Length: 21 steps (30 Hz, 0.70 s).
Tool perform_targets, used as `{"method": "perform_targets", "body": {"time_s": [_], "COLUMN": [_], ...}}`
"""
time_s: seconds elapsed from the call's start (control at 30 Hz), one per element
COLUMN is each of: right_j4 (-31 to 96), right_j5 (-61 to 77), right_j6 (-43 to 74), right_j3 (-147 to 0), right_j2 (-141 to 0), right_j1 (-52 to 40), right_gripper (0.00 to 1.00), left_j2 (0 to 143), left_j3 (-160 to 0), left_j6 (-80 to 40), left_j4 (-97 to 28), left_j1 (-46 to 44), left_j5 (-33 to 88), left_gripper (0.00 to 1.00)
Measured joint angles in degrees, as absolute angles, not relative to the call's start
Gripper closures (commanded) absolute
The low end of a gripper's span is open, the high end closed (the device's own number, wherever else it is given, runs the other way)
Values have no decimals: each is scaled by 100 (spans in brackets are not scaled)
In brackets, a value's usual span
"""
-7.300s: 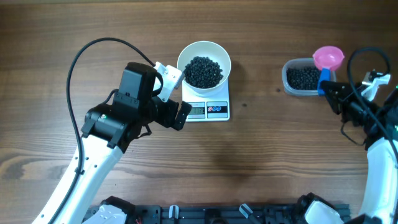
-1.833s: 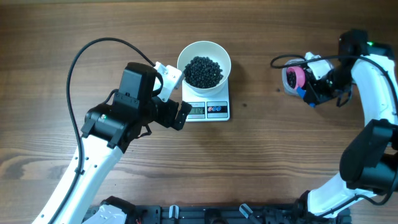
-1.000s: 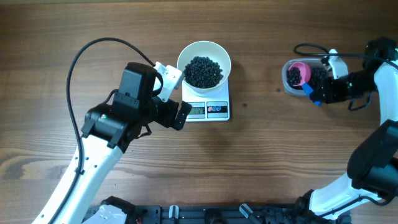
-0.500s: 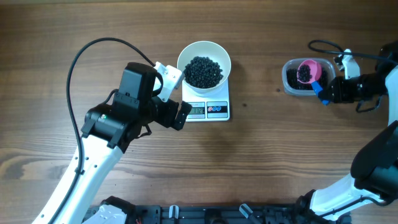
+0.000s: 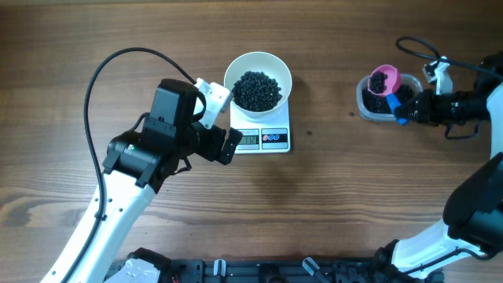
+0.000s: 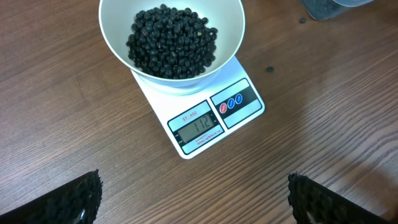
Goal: Scoop item into bowl and weigh 150g on scale
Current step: 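Scoop black beans and lift the scoop out of the tub, then carry the filled scoop left over the white bowl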
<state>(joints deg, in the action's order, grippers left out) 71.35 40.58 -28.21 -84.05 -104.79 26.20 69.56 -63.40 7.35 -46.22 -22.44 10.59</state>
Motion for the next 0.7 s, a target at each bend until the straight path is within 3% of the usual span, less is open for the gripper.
{"method": "perform_targets", "body": {"time_s": [0.43, 0.7], "right_j4": [6925, 5892], "right_j5": [6331, 6707], "right_j6": [-2547, -1577], "right_j3": [-8403, -8388], "right_j2": [-10479, -10479], "right_j1": [2421, 1103], "right_gripper": [96, 95], "left_j2": [6956, 6956], "left_j3": [-6340, -6340], "left_j6": [738, 738], "left_j4": [-4624, -4622], "left_j1": [-2244, -2244], "left_j5": [1059, 1059], "left_gripper": [0, 0]}}
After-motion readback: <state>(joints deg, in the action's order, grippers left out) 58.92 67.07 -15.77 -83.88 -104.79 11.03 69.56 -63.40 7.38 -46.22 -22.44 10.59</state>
